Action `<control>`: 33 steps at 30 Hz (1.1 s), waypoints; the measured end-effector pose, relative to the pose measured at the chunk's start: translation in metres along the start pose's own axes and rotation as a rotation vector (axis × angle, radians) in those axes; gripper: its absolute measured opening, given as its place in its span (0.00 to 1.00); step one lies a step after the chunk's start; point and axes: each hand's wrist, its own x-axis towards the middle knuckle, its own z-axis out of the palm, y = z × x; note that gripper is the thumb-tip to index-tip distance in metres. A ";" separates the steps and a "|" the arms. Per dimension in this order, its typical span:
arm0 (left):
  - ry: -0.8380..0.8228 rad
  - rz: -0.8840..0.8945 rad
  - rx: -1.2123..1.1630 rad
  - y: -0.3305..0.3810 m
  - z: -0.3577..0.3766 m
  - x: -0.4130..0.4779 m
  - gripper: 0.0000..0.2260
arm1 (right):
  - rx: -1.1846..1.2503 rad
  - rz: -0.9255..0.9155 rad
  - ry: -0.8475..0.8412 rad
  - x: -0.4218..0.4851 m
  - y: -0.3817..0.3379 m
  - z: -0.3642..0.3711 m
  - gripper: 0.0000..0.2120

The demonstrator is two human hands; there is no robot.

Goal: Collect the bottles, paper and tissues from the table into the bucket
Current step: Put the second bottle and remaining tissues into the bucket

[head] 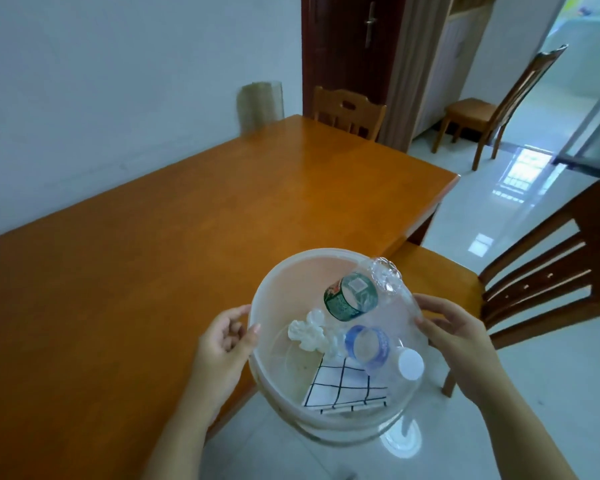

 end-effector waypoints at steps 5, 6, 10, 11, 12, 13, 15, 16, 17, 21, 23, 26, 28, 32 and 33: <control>-0.118 0.036 0.022 -0.024 -0.003 -0.020 0.12 | -0.023 0.097 0.114 -0.051 0.012 0.003 0.10; -0.144 0.027 0.013 -0.028 0.000 -0.024 0.11 | -0.027 0.122 0.129 -0.060 0.015 0.000 0.10; -0.243 0.016 0.012 -0.033 0.022 -0.038 0.12 | -0.040 0.157 0.204 -0.092 0.023 -0.022 0.10; -0.266 0.017 0.006 -0.033 0.028 -0.040 0.12 | -0.038 0.160 0.230 -0.099 0.026 -0.029 0.10; -0.293 0.017 0.003 -0.032 0.036 -0.042 0.12 | -0.034 0.165 0.255 -0.104 0.029 -0.037 0.10; -0.320 0.016 0.008 -0.030 0.044 -0.043 0.13 | -0.028 0.168 0.279 -0.109 0.032 -0.045 0.10; -0.362 0.026 0.011 -0.027 0.062 -0.043 0.13 | -0.011 0.167 0.322 -0.115 0.040 -0.061 0.12; -0.379 0.040 0.006 -0.025 0.072 -0.043 0.13 | 0.002 0.168 0.343 -0.118 0.044 -0.070 0.12; -0.398 0.052 0.007 -0.024 0.082 -0.043 0.13 | 0.015 0.167 0.363 -0.120 0.049 -0.079 0.13; -0.480 0.062 0.042 -0.019 0.129 -0.045 0.13 | 0.057 0.195 0.416 -0.122 0.070 -0.120 0.12; -0.512 0.067 0.081 -0.018 0.155 -0.044 0.13 | 0.080 0.211 0.440 -0.121 0.081 -0.141 0.12; -0.553 0.080 0.134 -0.018 0.195 -0.044 0.13 | 0.095 0.228 0.476 -0.117 0.100 -0.170 0.12; -0.568 0.074 0.154 -0.021 0.220 -0.042 0.13 | 0.102 0.240 0.489 -0.112 0.115 -0.186 0.12; -0.592 0.039 0.180 -0.045 0.263 -0.034 0.13 | 0.103 0.286 0.519 -0.097 0.156 -0.201 0.14; -0.595 0.023 0.185 -0.054 0.272 -0.031 0.13 | 0.107 0.303 0.529 -0.093 0.168 -0.202 0.14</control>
